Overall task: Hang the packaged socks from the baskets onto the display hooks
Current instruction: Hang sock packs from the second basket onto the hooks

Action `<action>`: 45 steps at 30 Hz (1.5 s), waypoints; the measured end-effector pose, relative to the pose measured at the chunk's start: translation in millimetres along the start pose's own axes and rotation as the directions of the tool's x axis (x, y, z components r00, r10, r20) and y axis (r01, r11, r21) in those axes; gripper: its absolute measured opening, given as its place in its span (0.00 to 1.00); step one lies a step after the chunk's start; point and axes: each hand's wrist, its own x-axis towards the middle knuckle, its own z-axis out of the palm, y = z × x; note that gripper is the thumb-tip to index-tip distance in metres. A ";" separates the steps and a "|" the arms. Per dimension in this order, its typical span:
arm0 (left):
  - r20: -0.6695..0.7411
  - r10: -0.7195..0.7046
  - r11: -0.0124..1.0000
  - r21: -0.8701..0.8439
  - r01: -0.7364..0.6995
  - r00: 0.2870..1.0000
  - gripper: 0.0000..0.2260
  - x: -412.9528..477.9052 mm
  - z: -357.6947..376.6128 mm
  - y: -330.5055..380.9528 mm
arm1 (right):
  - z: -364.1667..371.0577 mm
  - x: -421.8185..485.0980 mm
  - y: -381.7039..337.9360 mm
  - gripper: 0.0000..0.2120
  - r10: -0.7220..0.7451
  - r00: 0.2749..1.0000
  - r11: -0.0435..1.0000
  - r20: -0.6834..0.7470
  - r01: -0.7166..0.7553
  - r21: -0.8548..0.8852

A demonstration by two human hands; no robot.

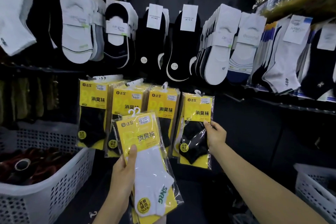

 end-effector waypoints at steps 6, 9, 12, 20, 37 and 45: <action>0.046 -0.007 1.000 0.015 0.006 0.999 0.18 -2.2 6.1 -6.8 | 7.1 3.9 0.9 0.18 0.120 0.989 0.992 -0.087 -0.123 -0.022; 0.062 -0.030 0.999 0.015 0.029 0.998 0.15 -3.7 6.8 -7.1 | -3.4 -24.1 3.0 0.20 0.138 0.988 0.990 -0.066 -0.139 -0.004; 0.082 -0.058 0.998 0.009 0.058 0.995 0.13 -6.8 7.9 -6.1 | -8.6 -74.3 1.5 0.13 0.212 0.935 0.970 0.283 -0.238 0.058; 0.115 -0.070 0.998 0.002 0.070 0.991 0.16 -24.5 15.9 -6.1 | -21.5 -150.0 16.0 0.12 0.045 0.855 0.998 0.517 -0.016 -0.060; 0.008 0.030 0.998 0.049 -0.031 1.000 0.07 -9.1 -2.1 6.7 | -39.2 -46.3 -45.8 0.07 -0.086 0.985 0.992 0.149 0.099 -0.081; 0.031 0.017 0.998 0.054 -0.019 0.999 0.23 -4.4 -1.3 -1.3 | -8.9 -20.7 -28.6 0.08 0.067 0.988 0.996 0.142 -0.057 -0.072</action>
